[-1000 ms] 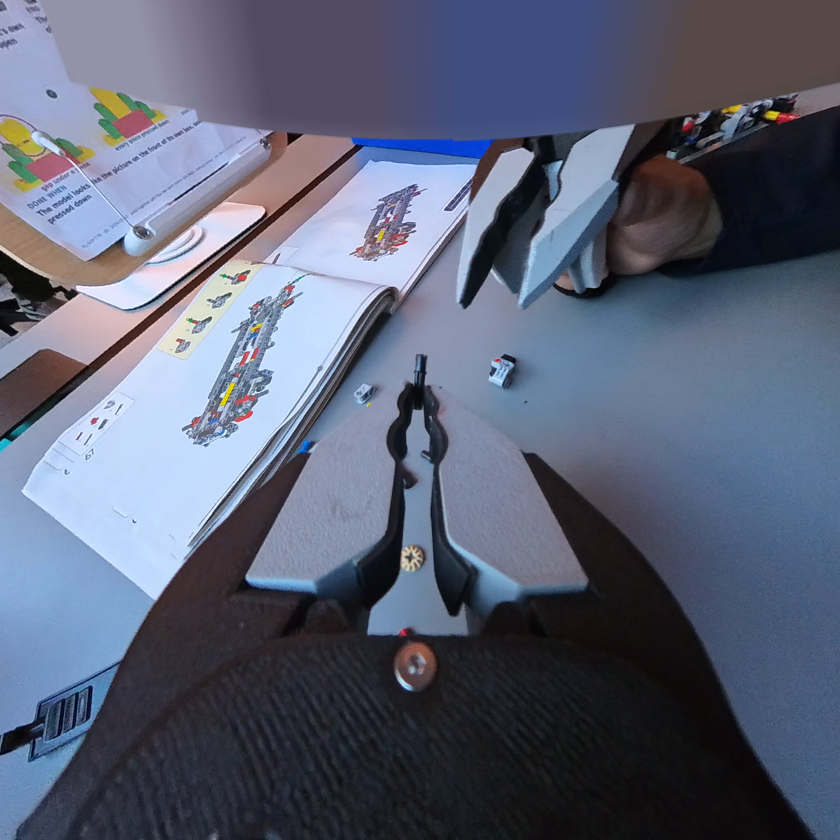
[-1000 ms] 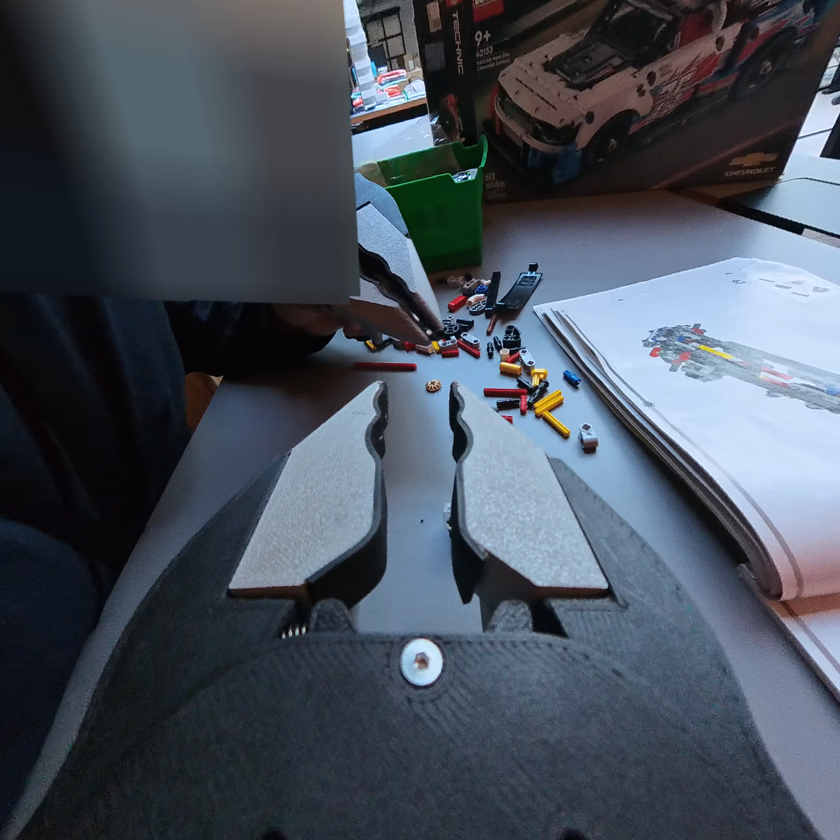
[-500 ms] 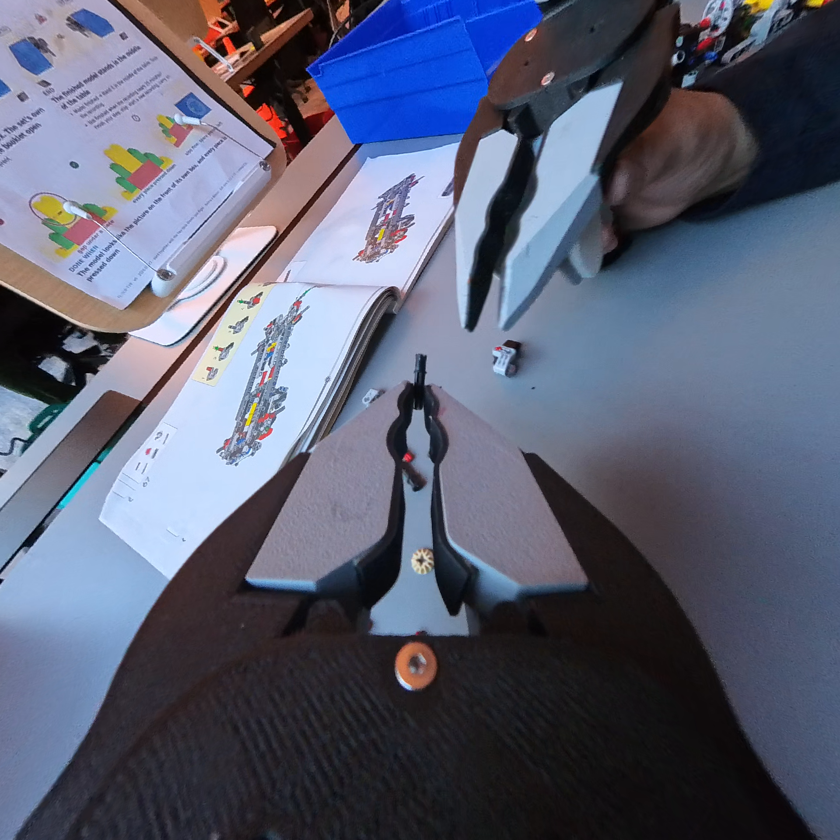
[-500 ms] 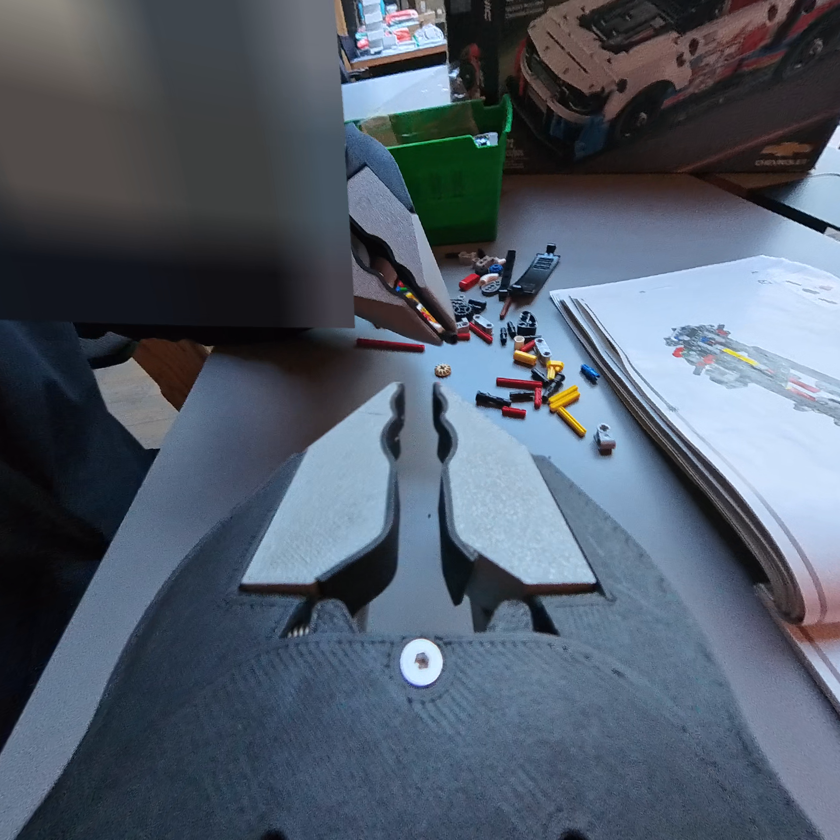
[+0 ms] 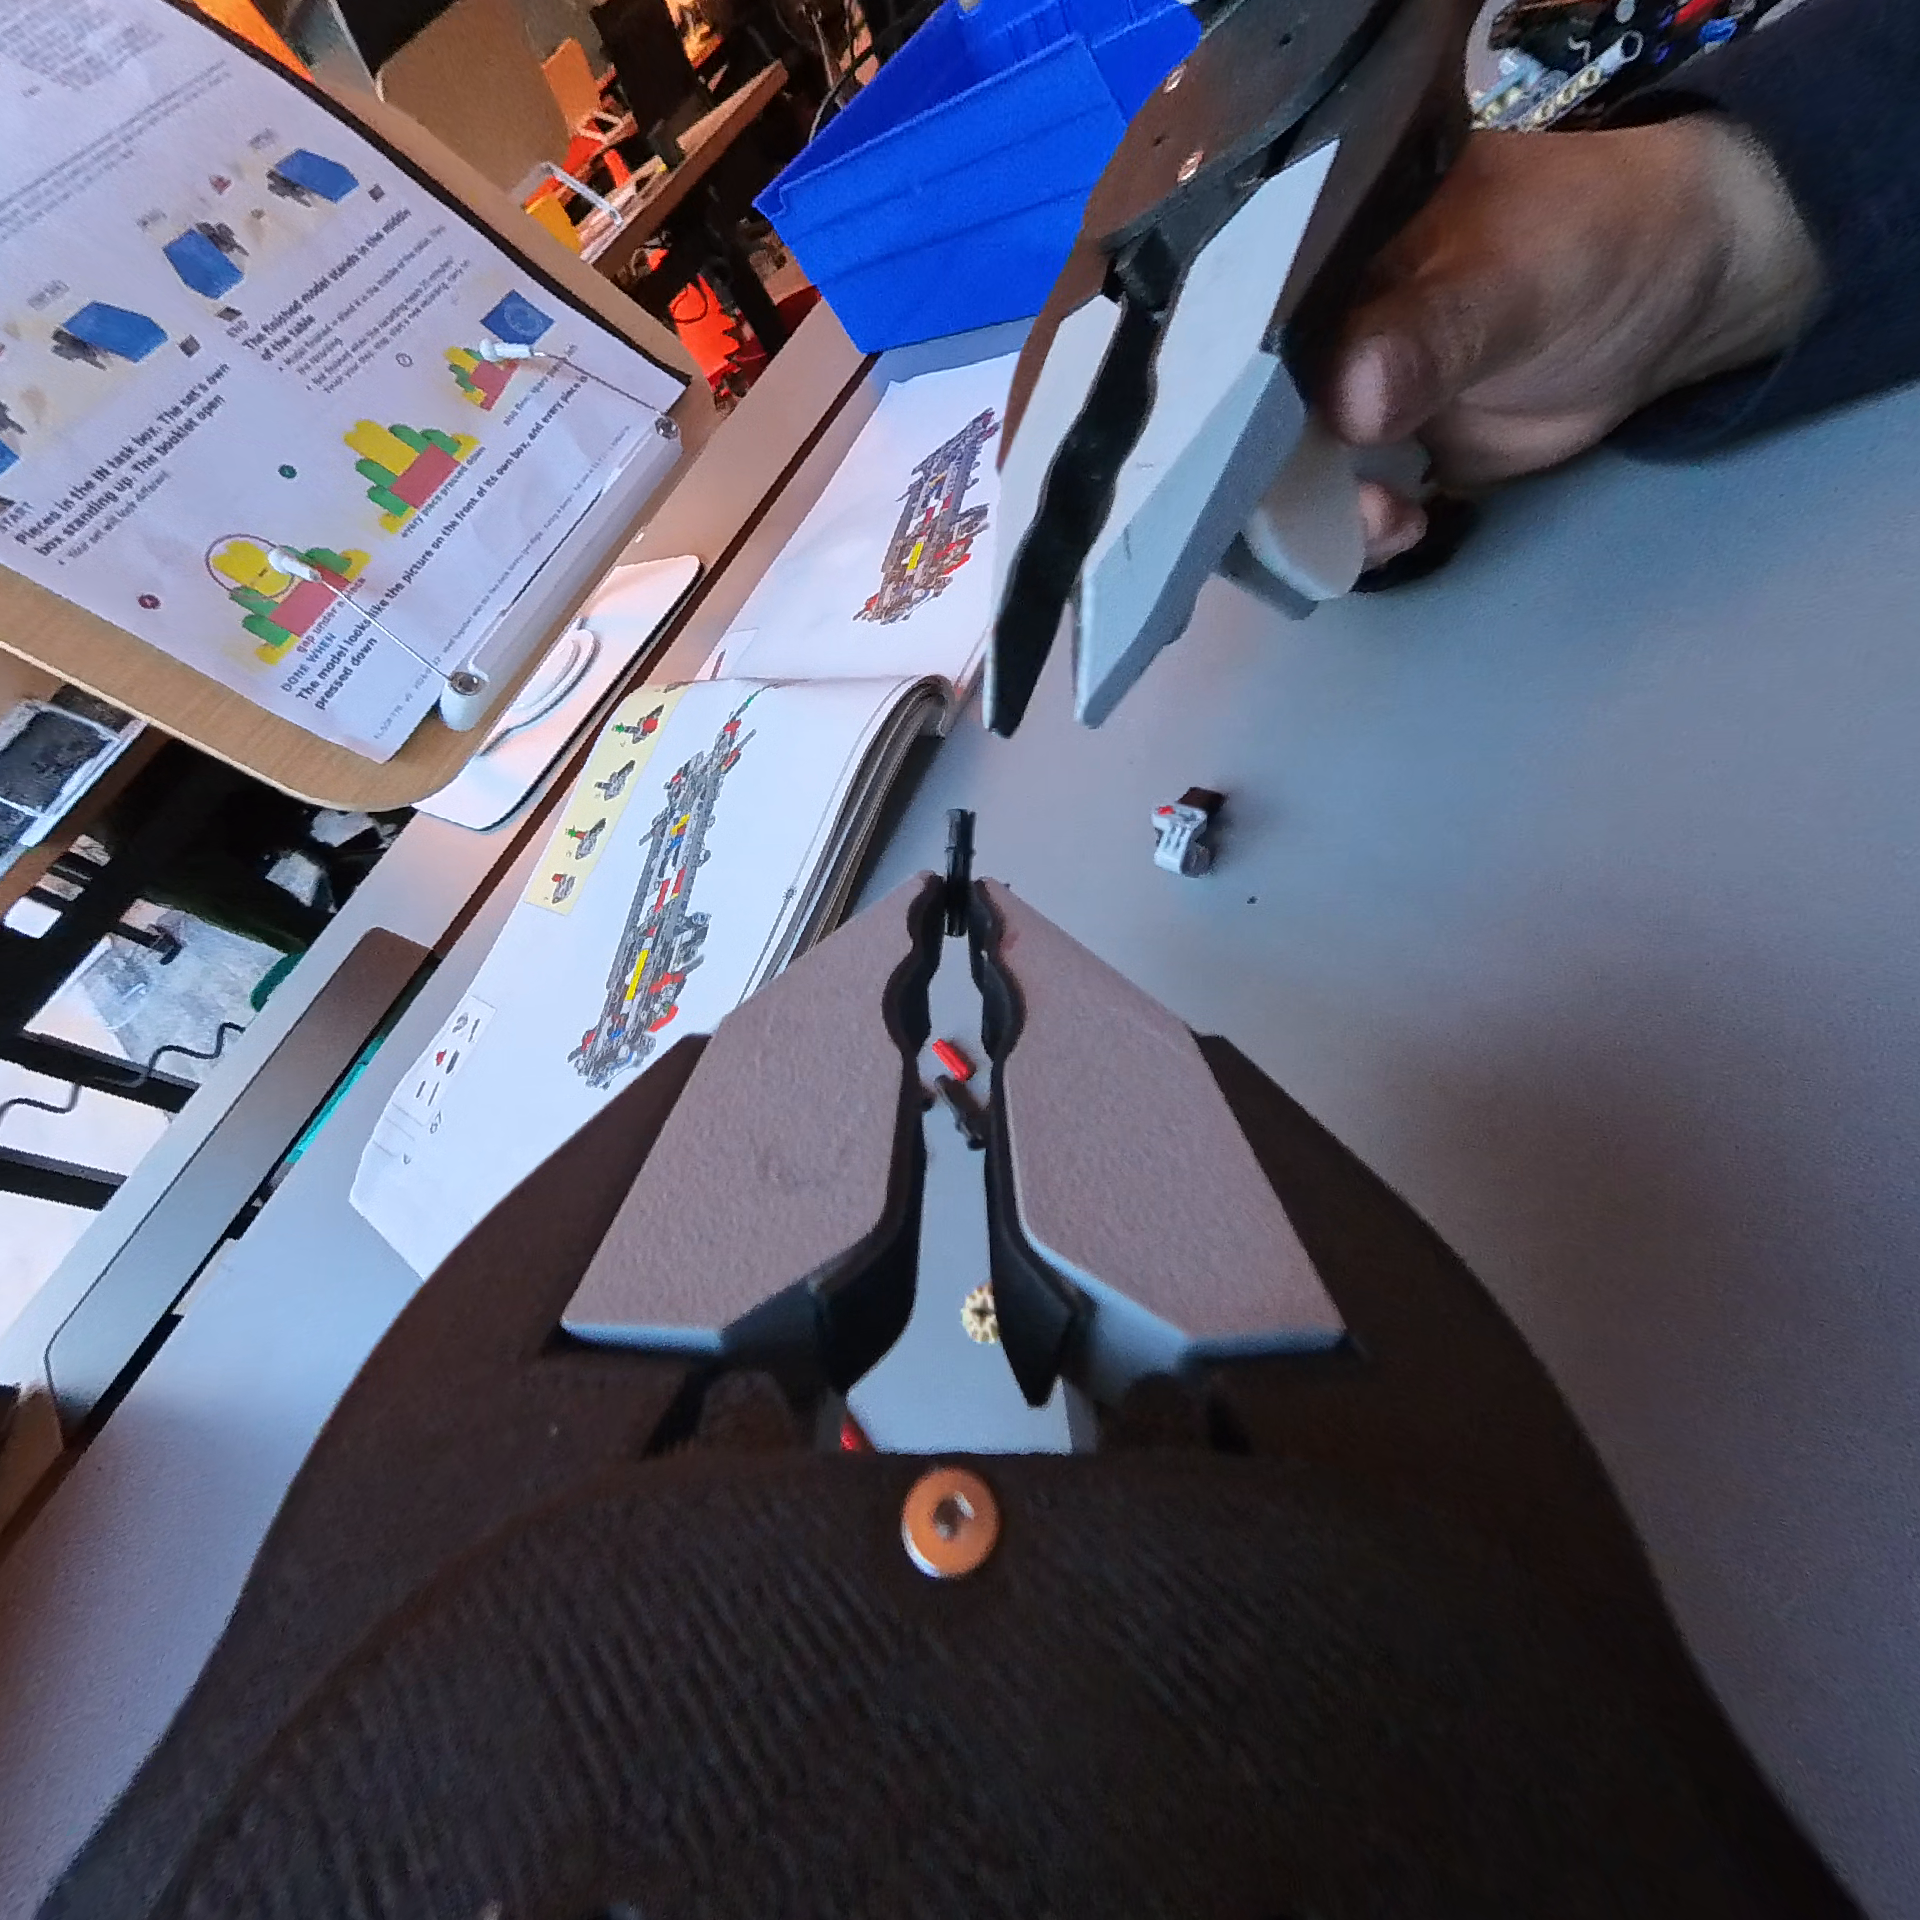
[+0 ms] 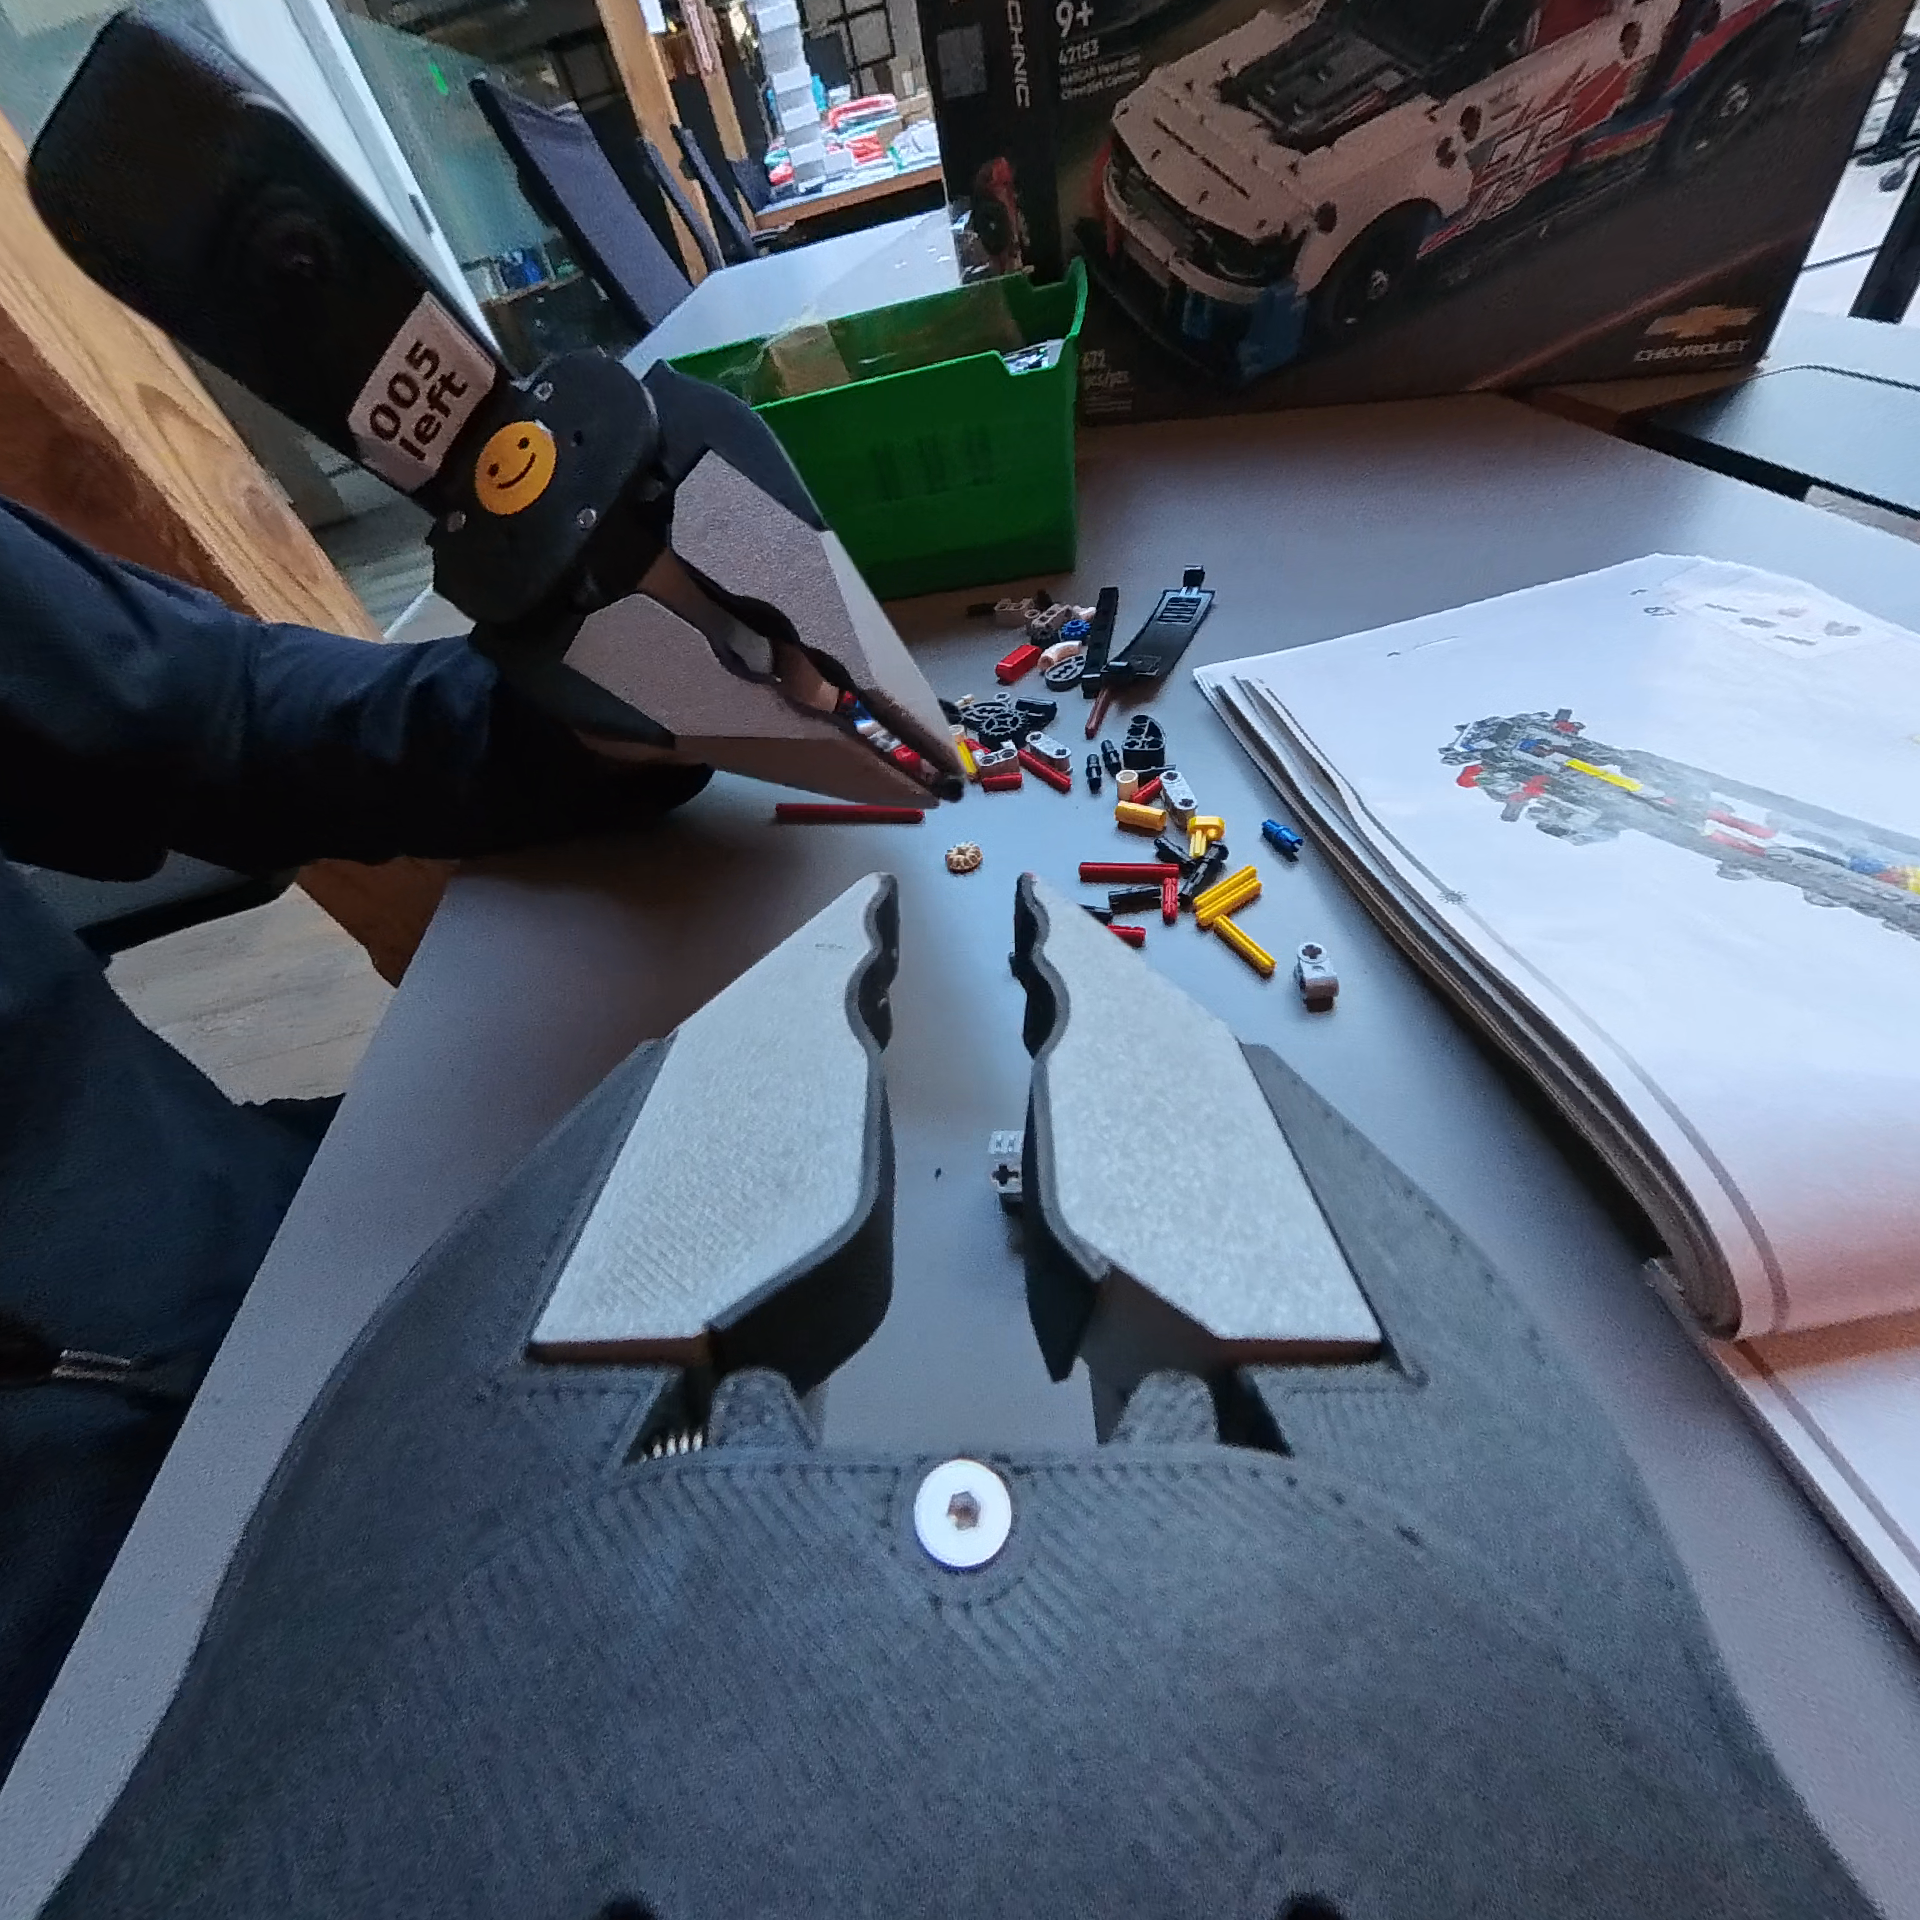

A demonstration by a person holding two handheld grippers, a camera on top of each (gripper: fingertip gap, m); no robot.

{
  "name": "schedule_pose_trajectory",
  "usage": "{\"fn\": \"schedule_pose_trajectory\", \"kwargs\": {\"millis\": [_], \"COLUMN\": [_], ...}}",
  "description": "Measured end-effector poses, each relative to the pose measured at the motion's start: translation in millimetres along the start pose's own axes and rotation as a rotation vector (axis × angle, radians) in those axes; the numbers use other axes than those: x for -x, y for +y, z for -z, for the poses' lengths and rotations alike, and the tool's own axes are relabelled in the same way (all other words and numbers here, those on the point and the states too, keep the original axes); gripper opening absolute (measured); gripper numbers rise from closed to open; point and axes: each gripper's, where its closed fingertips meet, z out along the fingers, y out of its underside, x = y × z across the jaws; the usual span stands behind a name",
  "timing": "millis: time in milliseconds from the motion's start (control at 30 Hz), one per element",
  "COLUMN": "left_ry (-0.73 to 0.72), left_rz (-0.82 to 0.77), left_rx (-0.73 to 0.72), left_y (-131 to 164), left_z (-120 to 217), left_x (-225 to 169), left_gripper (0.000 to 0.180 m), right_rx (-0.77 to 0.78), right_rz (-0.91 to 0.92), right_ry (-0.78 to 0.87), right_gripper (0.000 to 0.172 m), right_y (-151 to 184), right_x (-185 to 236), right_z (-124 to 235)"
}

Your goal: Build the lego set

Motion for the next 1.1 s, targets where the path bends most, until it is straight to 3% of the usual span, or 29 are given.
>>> {"fn": "schedule_pose_trajectory", "kwargs": {"millis": [300,567,833,1100], "left_ry": [-0.004,-0.012,0.062,0.061], "left_rz": [-0.023,-0.08,0.077,0.076], "left_rx": [0.101,0.108,0.095,0.096], "left_y": [16,15,23,24], "left_z": [-7,-5,-8,-7], "left_x": [-3,-5,-1,1], "left_gripper": [0.002,0.002,0.002,0.002], "right_rx": [0.043,0.095,0.115,0.055], "right_rz": [0.0,-0.011,-0.043,-0.157], "right_ry": [0.037,0.017,-0.019,-0.071], "right_gripper": [0.015,0.016,0.013,0.01], "right_y": [6,13,16,8], "right_x": [-5,-4,-2,-8], "right_z": [-2,-7,-9,-3]}}
